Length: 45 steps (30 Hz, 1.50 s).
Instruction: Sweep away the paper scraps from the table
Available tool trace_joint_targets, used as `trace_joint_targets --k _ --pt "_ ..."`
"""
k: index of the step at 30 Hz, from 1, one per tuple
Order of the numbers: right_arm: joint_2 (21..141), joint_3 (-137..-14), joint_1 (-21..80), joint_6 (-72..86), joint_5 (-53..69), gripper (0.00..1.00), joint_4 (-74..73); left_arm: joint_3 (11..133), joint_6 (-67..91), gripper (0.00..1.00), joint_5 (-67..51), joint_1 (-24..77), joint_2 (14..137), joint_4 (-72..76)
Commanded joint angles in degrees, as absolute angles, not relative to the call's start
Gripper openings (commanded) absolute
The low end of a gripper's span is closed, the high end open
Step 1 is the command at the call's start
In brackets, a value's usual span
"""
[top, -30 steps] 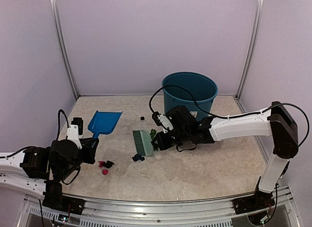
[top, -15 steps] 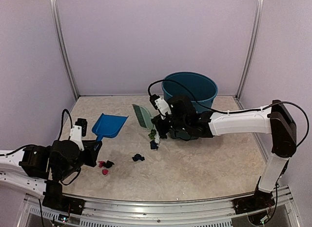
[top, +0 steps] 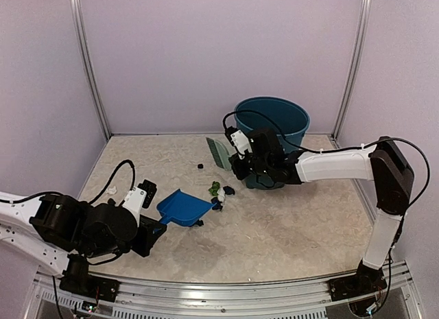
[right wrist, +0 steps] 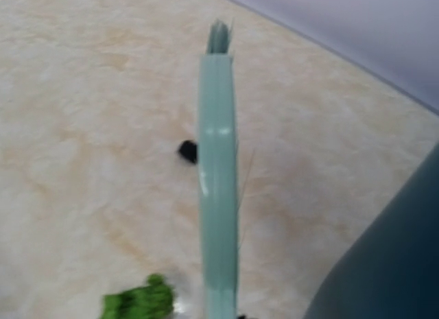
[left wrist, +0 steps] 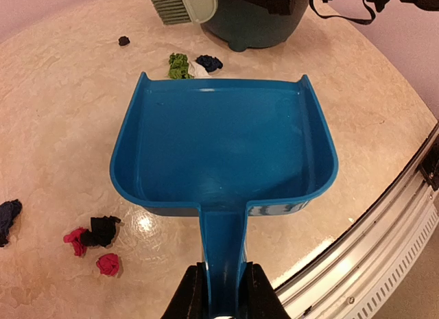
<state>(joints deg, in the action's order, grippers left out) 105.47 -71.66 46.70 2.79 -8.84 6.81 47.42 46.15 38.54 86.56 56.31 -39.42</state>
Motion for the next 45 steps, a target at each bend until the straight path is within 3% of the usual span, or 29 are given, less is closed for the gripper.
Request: trace_joint_targets --k 1,6,10,15,21,35,45 --pt "106.7 -71.1 43.8 1.1 -11.2 0.00 10.6 49.5 48.9 0.16 34.6 87.1 55.8 -44.8" --pt "106.9 -71.4 40.8 0.6 -11.2 0.00 10.6 50.5 49.7 0.16 32.3 87.1 56.0 -47.8" --pt "105.0 -70.5 40.6 -4.2 -2.4 0.00 10.1 51.3 51.2 0.17 29.9 87.1 56.6 -50.8" --pt "98.9 -63.3 42.1 -11.8 7.6 0.00 15.4 51.7 51.5 0.17 26.6 87.6 56.9 -53.3" --pt "94.8 -57.4 45.3 -20.1 9.9 0.00 20.9 52.7 51.6 0.17 24.2 88.9 56.4 -55.6" --pt "102.4 -68.9 45.4 -21.9 0.5 0.00 15.0 51.3 52.7 0.19 23.8 89.0 59.7 -57.1" --pt "115.6 -83.2 44.5 -25.0 -3.3 0.00 9.9 48.2 46.8 0.18 20.7 80.2 64.0 -50.5"
